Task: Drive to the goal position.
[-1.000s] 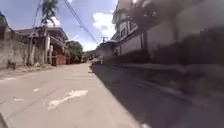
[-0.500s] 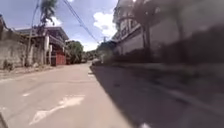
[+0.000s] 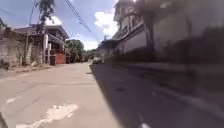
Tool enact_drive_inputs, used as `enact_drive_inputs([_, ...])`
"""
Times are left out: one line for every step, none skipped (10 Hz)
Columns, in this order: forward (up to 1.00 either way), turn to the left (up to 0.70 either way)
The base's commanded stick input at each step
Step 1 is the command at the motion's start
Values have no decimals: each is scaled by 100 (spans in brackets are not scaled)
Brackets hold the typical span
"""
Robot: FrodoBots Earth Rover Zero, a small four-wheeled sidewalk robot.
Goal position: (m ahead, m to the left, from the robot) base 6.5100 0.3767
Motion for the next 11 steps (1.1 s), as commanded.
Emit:
enact_drive_inputs([70,0])
enact_drive_inputs([70,5])
enact_drive_inputs([70,26])
enact_drive_inputs([70,35])
enact_drive_inputs([70,35])
enact_drive_inputs([70,35])
enact_drive_inputs([70,33])
enact_drive_inputs([70,27])
enact_drive_inputs([70,10])
enact_drive_inputs([70,4])
enact_drive_inputs([70,2])
